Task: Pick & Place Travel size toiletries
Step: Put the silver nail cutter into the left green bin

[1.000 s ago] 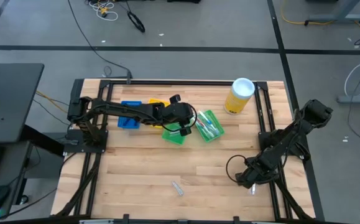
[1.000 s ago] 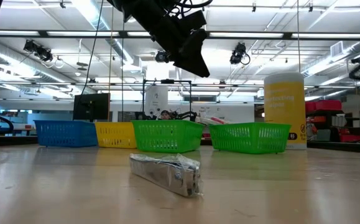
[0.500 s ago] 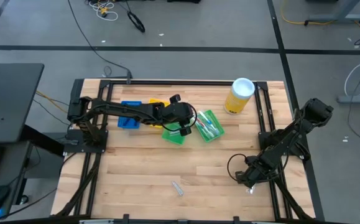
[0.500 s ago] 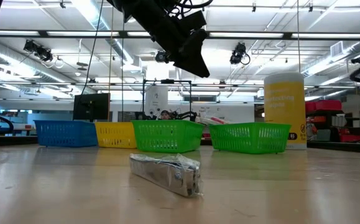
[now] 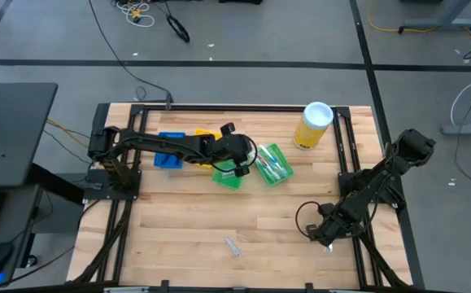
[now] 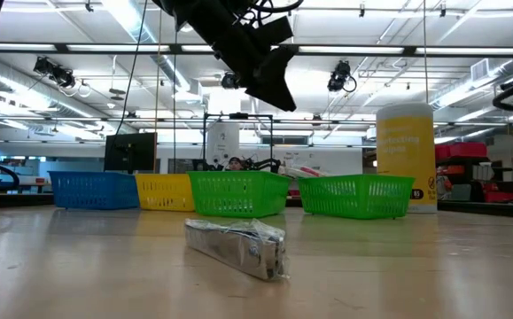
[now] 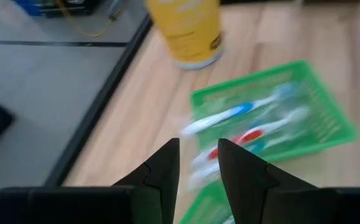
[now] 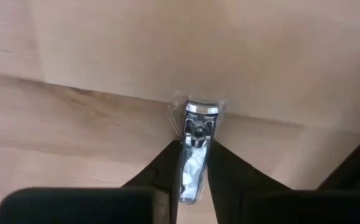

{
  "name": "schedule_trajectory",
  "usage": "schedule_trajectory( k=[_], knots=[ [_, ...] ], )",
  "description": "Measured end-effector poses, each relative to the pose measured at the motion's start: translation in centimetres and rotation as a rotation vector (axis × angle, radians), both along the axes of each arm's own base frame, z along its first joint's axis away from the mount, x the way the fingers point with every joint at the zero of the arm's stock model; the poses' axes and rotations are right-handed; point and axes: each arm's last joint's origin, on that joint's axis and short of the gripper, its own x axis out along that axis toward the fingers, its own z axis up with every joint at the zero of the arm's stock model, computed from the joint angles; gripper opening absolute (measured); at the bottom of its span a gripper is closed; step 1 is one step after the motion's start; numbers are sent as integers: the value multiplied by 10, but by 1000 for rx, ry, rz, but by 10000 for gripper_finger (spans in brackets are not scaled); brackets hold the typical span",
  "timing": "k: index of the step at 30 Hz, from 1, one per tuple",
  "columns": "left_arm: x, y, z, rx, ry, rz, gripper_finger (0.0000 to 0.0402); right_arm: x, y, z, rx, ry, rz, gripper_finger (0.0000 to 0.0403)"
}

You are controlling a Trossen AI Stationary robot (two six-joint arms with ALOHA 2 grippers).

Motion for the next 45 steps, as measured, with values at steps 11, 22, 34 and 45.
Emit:
schedule_trajectory(
  k=[11, 22, 34, 45],
  knots=[
    [-54, -1, 68, 78, -39, 70, 118, 27, 3, 31, -272, -319, 99, 67],
    [-143, -4, 135, 67, -143, 5, 118, 86, -19, 59, -549, -718, 332, 66],
    [-176, -3, 78, -93, -227, -19, 118, 161, -94, 113, -885, -1091, 704, 66],
    [-176, -3, 69, -120, -278, -1, 118, 199, -152, 77, -886, -1077, 791, 66]
  ],
)
